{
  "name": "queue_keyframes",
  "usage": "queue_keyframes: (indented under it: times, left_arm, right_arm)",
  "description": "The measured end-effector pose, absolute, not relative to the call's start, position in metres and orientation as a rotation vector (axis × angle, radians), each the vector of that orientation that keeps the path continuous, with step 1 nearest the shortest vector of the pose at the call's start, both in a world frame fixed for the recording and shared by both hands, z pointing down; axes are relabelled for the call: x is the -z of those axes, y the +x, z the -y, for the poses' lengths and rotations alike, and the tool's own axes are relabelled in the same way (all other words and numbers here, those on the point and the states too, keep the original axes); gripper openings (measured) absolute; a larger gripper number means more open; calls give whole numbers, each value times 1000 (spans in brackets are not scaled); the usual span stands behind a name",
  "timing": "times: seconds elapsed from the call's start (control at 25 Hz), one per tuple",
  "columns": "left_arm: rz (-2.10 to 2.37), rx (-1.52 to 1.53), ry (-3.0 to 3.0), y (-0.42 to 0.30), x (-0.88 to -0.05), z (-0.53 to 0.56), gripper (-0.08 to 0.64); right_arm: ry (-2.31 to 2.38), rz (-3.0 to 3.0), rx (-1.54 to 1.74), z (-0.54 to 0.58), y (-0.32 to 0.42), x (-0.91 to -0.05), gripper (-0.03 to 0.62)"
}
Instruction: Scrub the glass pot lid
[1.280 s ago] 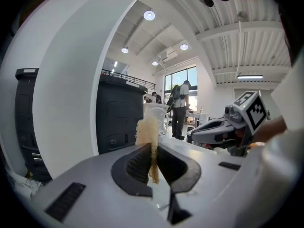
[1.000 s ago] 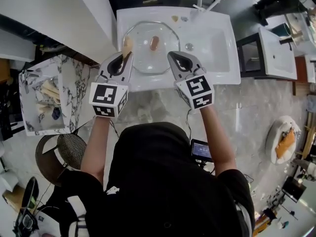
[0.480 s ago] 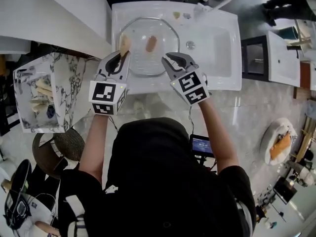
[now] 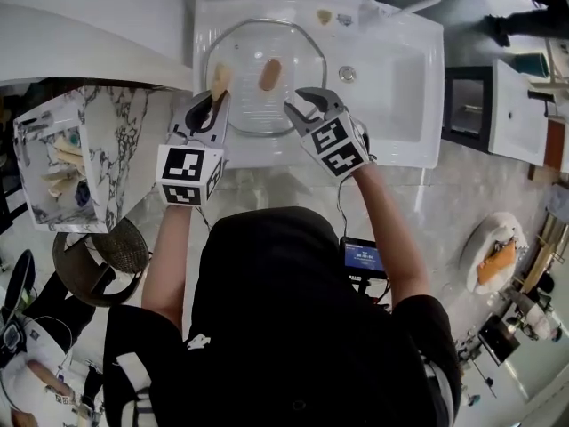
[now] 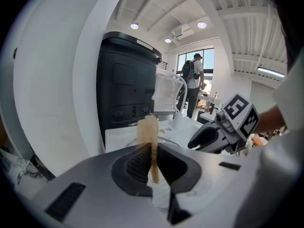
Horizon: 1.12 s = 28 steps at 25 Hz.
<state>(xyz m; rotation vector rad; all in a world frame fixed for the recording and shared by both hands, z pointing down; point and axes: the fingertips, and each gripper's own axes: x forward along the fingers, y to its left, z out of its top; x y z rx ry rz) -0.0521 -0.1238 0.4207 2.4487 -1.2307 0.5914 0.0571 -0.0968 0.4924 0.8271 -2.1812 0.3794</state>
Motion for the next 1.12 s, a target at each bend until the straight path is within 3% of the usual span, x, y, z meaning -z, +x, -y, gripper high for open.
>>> queue_keyframes:
  times: [0.68, 1.12]
  left_arm:
    - [1213, -661, 2371, -61, -464, 125, 17]
    - [1205, -749, 2360, -67, -488, 122, 17]
  right_arm:
    - [658, 2116, -386, 115, 38, -550, 295]
    - [595, 2095, -389, 111, 32, -566, 298]
